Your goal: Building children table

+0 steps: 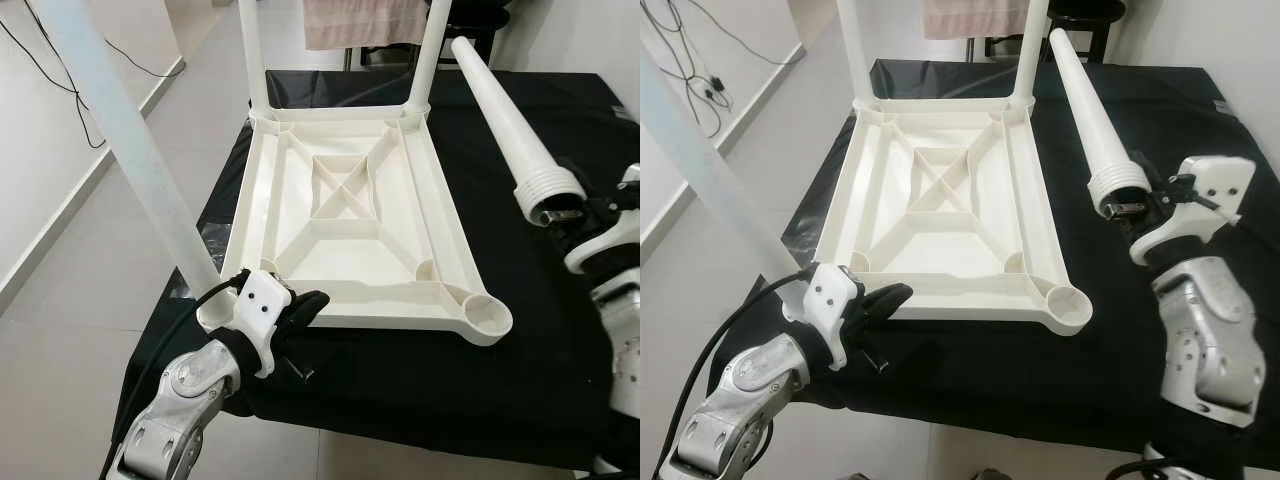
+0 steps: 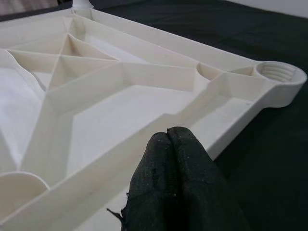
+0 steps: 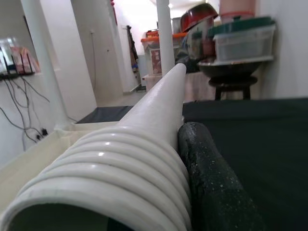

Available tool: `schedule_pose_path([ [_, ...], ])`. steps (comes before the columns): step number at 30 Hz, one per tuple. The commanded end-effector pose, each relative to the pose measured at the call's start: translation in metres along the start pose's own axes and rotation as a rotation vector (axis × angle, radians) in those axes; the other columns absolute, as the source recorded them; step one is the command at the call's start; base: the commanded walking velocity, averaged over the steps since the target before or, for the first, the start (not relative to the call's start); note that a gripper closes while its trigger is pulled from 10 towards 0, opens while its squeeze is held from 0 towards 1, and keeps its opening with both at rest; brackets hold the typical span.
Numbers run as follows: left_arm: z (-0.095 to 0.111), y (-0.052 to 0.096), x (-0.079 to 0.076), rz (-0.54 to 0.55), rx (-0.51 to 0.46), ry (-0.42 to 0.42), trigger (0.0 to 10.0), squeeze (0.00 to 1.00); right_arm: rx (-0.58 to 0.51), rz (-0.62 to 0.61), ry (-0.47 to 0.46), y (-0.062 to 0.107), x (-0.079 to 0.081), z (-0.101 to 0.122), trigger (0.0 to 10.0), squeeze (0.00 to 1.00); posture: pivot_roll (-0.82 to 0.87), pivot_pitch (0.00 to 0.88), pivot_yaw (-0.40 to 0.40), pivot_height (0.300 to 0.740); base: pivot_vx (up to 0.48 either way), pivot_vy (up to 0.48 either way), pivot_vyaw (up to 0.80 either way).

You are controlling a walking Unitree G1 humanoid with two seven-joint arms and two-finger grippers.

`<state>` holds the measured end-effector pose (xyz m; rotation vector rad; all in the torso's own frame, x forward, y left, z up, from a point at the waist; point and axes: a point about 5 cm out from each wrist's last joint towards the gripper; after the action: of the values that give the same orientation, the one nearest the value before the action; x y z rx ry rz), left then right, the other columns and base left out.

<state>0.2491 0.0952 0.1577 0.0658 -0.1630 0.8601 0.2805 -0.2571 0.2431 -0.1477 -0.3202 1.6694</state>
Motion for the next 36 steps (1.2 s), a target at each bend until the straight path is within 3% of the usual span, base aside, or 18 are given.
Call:
schedule_pose_path([
  [1,-0.003,0.0,0.004,0.003,0.017,-0.004,10.0,0.0,-0.004,0.047,-0.075,-0.005,0.019,-0.006,10.0,0.0,-0.03,0.113,0.029,0.74,0.0,0.0,0.0],
  [4,-0.002,-0.001,0.003,-0.01,0.014,-0.007,10.0,0.0,-0.003,0.07,-0.079,-0.007,0.027,-0.011,10.0,0.0,-0.02,0.107,0.03,0.74,0.0,0.0,0.0],
  [11,0.0,-0.004,0.004,0.021,-0.002,-0.011,10.0,0.0,0.007,0.163,-0.2,-0.015,0.051,-0.02,10.0,0.0,-0.01,0.1,0.025,0.74,0.0,0.0,-0.34],
  [17,0.001,-0.005,0.005,0.041,-0.015,-0.012,10.0,0.0,-0.037,0.17,-0.266,-0.015,0.055,-0.017,10.0,0.0,-0.01,0.107,0.02,0.74,0.0,0.0,-0.8],
  [28,0.005,-0.007,0.008,0.047,-0.031,0.01,10.0,0.0,-0.063,0.138,-0.266,-0.012,0.047,-0.016,10.0,0.0,-0.01,0.109,0.014,0.74,0.0,0.0,-0.8],
  [36,0.011,-0.01,-0.001,-0.039,-0.051,-0.006,10.0,0.0,-0.128,0.179,-0.298,-0.011,0.055,-0.009,10.0,0.0,0.0,0.11,0.009,0.74,0.0,-0.255,-0.3],
])
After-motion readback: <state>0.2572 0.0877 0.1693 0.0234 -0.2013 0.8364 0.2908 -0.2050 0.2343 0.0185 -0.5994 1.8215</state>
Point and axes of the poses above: a point about 5 cm out from each wrist's last joint towards the gripper, its own y axis pointing back from the gripper into the wrist, its own z axis along the axis of the wrist's last joint, x = y × z, and after that the axes turned 2 degrees about -y, right-handed
